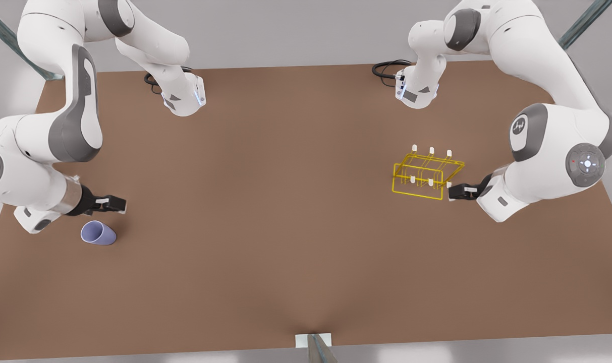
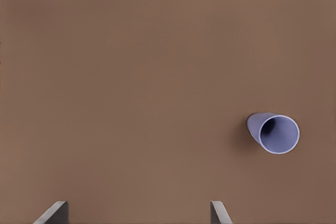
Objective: Place the cup on the cup holder
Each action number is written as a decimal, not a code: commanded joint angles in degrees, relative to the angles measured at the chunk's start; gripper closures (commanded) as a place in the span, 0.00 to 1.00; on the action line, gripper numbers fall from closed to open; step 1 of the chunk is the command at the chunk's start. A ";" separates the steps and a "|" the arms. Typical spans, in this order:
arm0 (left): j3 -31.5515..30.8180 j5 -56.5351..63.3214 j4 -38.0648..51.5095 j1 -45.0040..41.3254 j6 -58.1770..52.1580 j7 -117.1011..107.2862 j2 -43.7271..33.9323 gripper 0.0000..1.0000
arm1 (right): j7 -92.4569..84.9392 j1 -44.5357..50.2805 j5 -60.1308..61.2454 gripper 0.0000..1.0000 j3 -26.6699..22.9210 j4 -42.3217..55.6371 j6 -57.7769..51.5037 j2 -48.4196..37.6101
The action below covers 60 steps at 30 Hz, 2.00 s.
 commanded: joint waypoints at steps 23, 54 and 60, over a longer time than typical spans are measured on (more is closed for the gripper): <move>-2.12 5.41 -3.33 -5.60 -0.20 -7.95 -1.25 0.00 | 2.76 -5.87 -4.50 0.00 0.26 -8.28 13.17 11.16; -1.95 7.96 -7.72 -6.21 7.53 -7.95 1.82 0.00 | -12.97 -29.52 -15.14 0.00 12.39 -26.56 35.92 6.76; -1.86 9.72 -8.34 -6.21 7.53 -8.04 1.74 0.00 | -12.89 -29.34 -15.22 0.00 12.30 -26.47 36.98 8.17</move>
